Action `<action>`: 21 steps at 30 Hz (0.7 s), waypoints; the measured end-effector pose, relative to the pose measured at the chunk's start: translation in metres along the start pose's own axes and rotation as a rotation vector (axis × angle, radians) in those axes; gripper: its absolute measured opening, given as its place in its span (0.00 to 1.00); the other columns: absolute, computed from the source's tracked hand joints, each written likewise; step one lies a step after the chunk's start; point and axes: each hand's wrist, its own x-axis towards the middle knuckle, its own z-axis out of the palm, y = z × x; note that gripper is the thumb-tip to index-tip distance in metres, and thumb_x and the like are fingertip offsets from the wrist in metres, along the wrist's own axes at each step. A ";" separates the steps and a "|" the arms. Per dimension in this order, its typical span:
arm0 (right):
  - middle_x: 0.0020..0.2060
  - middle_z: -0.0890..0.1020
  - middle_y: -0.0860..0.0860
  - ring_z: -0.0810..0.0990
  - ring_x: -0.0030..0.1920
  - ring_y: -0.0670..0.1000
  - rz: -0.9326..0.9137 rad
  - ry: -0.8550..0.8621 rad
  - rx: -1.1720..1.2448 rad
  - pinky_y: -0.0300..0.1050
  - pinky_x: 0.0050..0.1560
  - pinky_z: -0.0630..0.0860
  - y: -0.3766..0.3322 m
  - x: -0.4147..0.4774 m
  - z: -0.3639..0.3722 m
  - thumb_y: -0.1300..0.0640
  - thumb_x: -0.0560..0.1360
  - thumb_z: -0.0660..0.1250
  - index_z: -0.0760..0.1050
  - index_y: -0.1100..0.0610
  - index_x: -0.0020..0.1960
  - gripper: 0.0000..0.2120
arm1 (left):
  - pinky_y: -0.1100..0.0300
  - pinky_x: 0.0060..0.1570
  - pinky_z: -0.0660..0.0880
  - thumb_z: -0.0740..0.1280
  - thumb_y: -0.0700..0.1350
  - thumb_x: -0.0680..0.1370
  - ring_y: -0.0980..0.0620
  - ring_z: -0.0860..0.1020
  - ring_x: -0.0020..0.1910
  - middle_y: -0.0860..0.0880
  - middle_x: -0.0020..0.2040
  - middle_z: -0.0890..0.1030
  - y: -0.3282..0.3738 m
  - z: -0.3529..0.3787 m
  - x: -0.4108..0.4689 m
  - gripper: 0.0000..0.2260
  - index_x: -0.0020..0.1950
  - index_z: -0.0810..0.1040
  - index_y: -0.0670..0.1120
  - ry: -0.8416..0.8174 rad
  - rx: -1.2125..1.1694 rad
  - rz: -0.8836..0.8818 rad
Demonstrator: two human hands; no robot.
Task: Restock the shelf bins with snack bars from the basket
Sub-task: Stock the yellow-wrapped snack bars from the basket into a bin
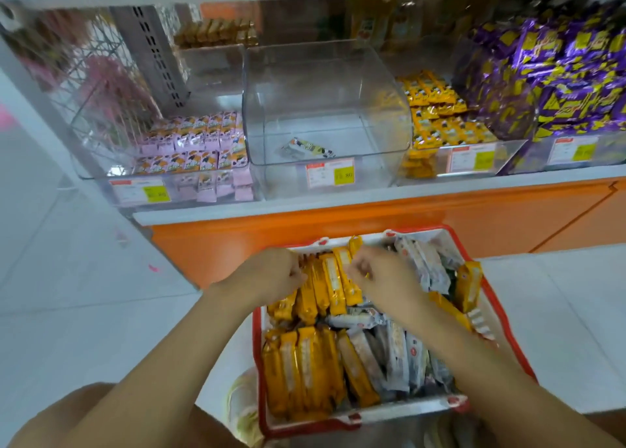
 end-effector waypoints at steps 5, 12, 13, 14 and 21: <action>0.70 0.63 0.50 0.68 0.68 0.54 0.104 -0.408 -0.079 0.49 0.61 0.72 -0.030 -0.049 0.085 0.37 0.73 0.66 0.55 0.48 0.75 0.37 | 0.60 0.33 0.64 0.58 0.43 0.80 0.51 0.67 0.32 0.48 0.34 0.68 -0.026 0.049 -0.018 0.15 0.34 0.67 0.44 -0.465 0.183 -0.075; 0.77 0.39 0.58 0.51 0.75 0.62 0.083 -0.392 -0.331 0.55 0.71 0.63 -0.055 -0.064 0.136 0.34 0.68 0.69 0.31 0.49 0.77 0.57 | 0.61 0.37 0.64 0.55 0.36 0.81 0.52 0.68 0.38 0.43 0.49 0.75 -0.044 0.065 -0.016 0.13 0.59 0.76 0.42 -0.601 0.268 -0.064; 0.77 0.37 0.57 0.50 0.75 0.61 0.102 -0.404 -0.311 0.54 0.72 0.62 -0.051 -0.063 0.135 0.33 0.67 0.70 0.31 0.49 0.77 0.58 | 0.60 0.40 0.65 0.55 0.36 0.81 0.52 0.69 0.40 0.42 0.50 0.75 -0.046 0.066 -0.015 0.12 0.57 0.76 0.43 -0.595 0.277 -0.064; 0.77 0.37 0.56 0.50 0.76 0.60 0.115 -0.407 -0.288 0.53 0.72 0.61 -0.045 -0.062 0.132 0.33 0.66 0.70 0.31 0.48 0.77 0.59 | 0.60 0.41 0.64 0.55 0.36 0.81 0.53 0.68 0.39 0.43 0.49 0.73 -0.047 0.066 -0.013 0.11 0.54 0.76 0.45 -0.592 0.290 -0.062; 0.74 0.51 0.56 0.55 0.75 0.56 0.198 -0.277 -0.201 0.47 0.71 0.64 -0.026 -0.085 0.123 0.40 0.71 0.69 0.30 0.52 0.76 0.55 | 0.58 0.41 0.67 0.58 0.38 0.80 0.52 0.64 0.33 0.51 0.32 0.65 -0.035 0.070 -0.007 0.13 0.36 0.69 0.45 -0.539 0.216 -0.128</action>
